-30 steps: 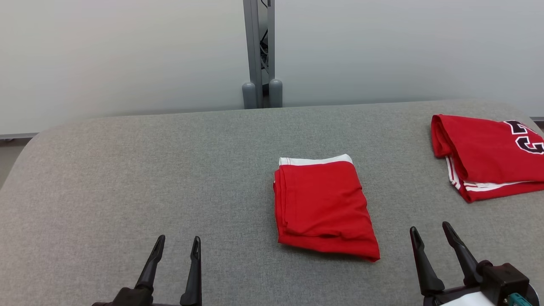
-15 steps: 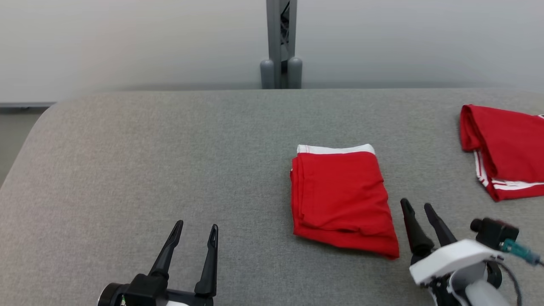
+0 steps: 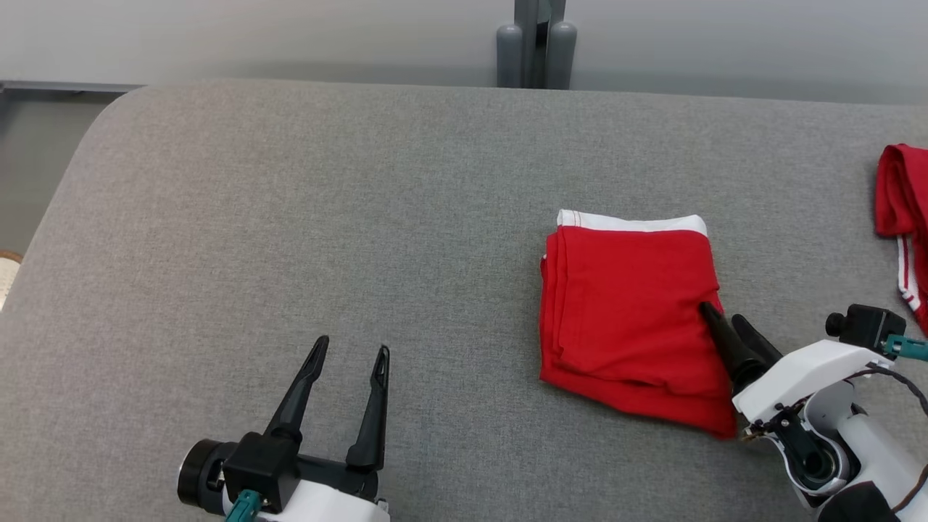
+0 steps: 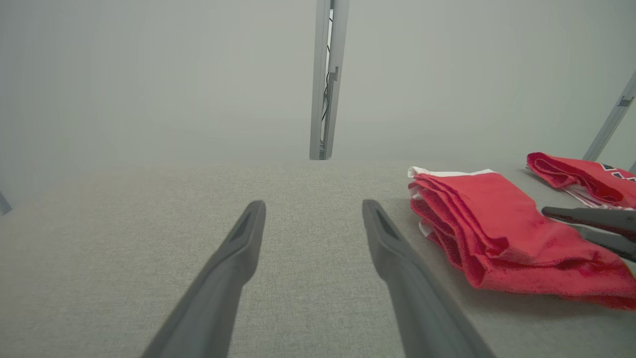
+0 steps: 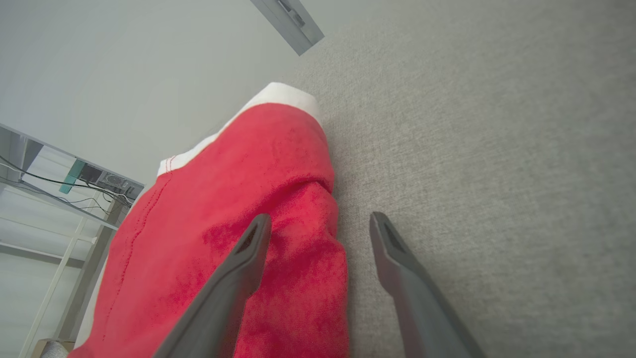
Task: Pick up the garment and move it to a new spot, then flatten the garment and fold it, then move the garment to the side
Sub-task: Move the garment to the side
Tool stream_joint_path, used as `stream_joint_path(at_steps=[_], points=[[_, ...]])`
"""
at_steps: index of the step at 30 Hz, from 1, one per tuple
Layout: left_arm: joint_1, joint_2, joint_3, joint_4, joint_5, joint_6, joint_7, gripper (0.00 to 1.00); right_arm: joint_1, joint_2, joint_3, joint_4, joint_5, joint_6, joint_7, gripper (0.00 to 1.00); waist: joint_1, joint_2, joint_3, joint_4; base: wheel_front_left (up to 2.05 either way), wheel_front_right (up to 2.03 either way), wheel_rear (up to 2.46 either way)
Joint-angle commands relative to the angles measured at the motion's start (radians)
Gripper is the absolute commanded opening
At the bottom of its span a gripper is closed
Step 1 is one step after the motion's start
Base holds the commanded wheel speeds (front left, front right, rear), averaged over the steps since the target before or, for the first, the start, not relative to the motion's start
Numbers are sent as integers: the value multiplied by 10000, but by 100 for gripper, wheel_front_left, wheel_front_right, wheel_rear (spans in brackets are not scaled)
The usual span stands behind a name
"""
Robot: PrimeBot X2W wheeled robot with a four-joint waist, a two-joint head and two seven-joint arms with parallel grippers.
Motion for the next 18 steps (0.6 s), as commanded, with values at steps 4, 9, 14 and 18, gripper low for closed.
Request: stream_joint_path(at_steps=[4, 9, 14, 18], points=[[-341, 35, -57, 62, -2, 59, -41, 100, -322, -363, 522, 59, 584, -1, 51, 100, 0, 0, 296, 238, 0, 0, 0], [-555, 37, -316, 113, -70, 120, -41, 100, -451, -521, 1201, 101, 1074, -1, -172, 49, 0, 0, 339, 287, 0, 0, 0], [-681, 38, -481, 248, -82, 79, -41, 100, -599, -744, 1858, 116, 1352, -1, -541, 0, 0, 0, 307, 266, 0, 0, 0], [-726, 38, -537, 314, -42, 79, -41, 100, -691, -963, 2407, 94, 1513, -1, -1106, 0, 0, 0, 243, 219, 0, 0, 0]])
